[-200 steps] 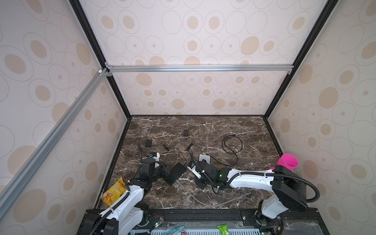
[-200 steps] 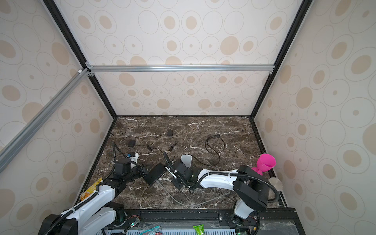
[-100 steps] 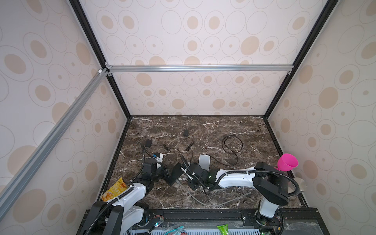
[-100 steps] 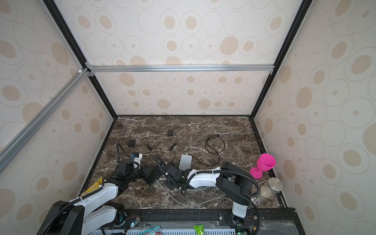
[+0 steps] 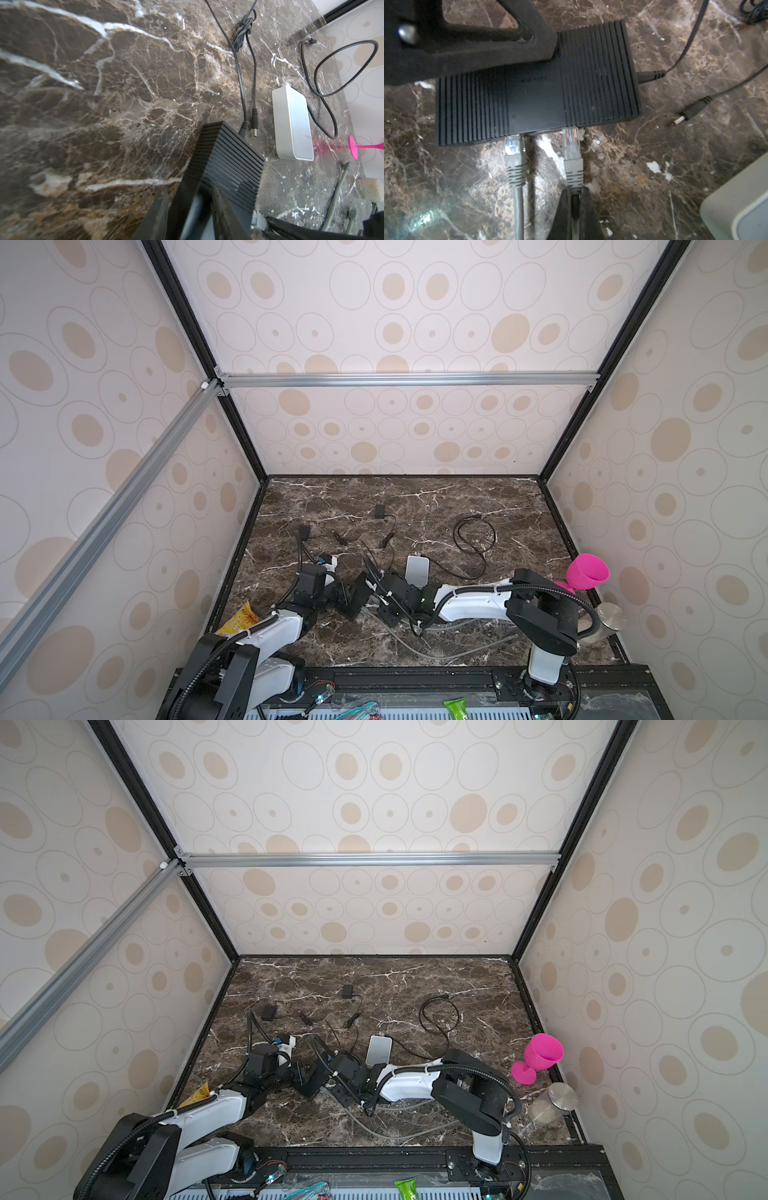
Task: Insert the plug into the switch port
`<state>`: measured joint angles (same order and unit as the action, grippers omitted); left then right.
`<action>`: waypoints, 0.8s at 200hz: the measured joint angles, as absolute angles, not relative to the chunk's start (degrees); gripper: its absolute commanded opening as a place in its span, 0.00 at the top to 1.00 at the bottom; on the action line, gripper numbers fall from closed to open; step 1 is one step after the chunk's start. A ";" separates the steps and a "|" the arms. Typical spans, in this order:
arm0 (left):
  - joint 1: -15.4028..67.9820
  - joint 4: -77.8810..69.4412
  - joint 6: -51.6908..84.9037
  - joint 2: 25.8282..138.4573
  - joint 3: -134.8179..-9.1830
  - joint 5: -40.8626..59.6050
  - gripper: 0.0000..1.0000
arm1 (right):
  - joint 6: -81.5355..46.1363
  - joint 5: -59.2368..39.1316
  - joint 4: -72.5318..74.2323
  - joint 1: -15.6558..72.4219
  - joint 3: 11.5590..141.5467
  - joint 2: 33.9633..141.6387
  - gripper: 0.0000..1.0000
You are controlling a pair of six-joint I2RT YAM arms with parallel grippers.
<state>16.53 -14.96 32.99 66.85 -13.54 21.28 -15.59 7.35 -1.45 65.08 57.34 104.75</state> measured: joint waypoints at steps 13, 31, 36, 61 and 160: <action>16.97 -15.64 33.01 67.31 -13.54 21.21 0.65 | -15.57 7.42 -2.02 65.08 57.56 104.77 1.00; 17.32 -16.27 33.15 67.85 -13.65 21.04 0.65 | -15.42 7.77 -2.70 65.10 58.06 104.77 1.00; 17.43 -16.40 33.17 68.03 -13.72 20.97 0.66 | -15.31 7.99 -2.94 65.10 58.22 104.77 1.00; 17.91 -16.64 33.19 68.36 -13.98 20.47 0.66 | -14.59 9.78 -3.70 65.17 58.72 104.77 1.00; 18.55 -16.64 33.17 69.82 -15.16 19.73 0.66 | -11.29 10.90 -3.40 65.19 59.27 104.77 1.00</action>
